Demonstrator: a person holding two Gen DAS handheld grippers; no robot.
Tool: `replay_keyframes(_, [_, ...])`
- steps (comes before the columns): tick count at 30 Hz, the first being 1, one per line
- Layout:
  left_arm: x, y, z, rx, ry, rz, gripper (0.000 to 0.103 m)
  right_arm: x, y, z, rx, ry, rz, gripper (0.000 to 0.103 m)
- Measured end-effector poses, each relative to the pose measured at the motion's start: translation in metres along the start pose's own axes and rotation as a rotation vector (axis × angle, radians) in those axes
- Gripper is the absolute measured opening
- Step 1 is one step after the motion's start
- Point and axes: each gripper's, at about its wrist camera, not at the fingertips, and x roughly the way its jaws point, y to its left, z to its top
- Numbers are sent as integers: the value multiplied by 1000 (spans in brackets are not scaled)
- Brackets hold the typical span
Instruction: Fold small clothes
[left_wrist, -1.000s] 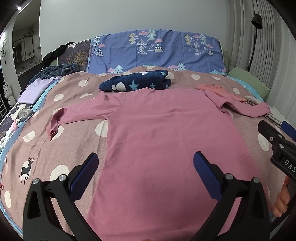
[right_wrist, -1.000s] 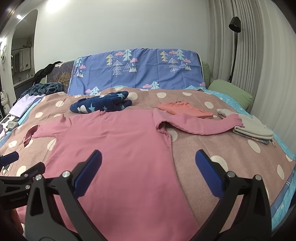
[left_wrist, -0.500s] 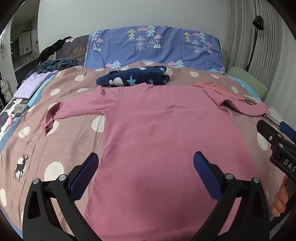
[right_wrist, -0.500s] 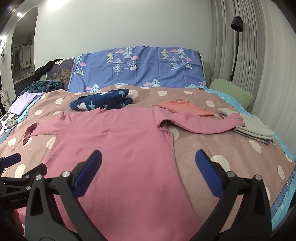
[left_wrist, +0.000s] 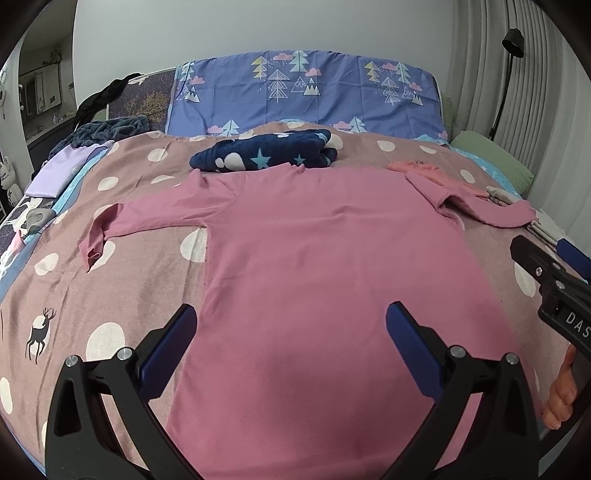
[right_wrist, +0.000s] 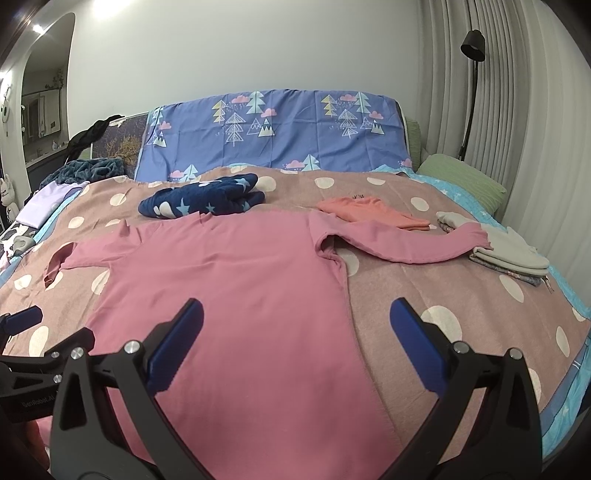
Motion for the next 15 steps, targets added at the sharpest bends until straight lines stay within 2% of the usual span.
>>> replay_keyframes(15, [5, 1, -3, -1, 18, -7, 102, 9, 7, -5, 2, 11, 1, 101])
